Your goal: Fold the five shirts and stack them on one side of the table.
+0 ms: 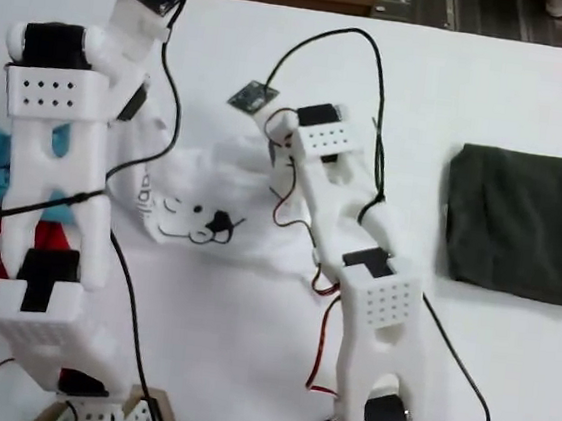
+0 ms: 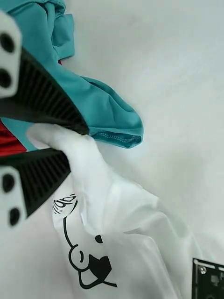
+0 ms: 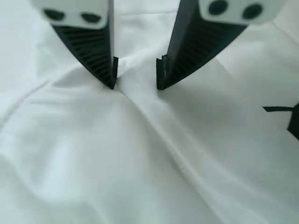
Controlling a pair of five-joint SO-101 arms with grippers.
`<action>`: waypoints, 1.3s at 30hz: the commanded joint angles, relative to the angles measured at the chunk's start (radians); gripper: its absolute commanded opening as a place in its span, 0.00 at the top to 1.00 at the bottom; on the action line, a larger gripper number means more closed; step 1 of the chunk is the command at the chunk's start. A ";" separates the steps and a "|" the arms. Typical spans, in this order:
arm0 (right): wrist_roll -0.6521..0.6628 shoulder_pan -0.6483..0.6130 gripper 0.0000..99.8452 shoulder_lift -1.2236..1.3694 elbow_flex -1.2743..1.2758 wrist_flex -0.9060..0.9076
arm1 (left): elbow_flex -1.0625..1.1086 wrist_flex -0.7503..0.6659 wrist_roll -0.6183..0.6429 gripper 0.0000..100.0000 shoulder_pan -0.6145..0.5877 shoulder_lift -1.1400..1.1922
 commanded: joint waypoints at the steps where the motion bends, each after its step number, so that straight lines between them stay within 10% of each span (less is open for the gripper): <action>1: 0.000 0.012 0.85 -0.042 -0.021 -0.012 | 0.001 -0.009 0.000 0.98 0.000 -0.038; 39: 0.006 0.170 0.98 0.019 -0.591 0.321 | 0.002 -0.009 -0.002 0.98 0.002 -0.035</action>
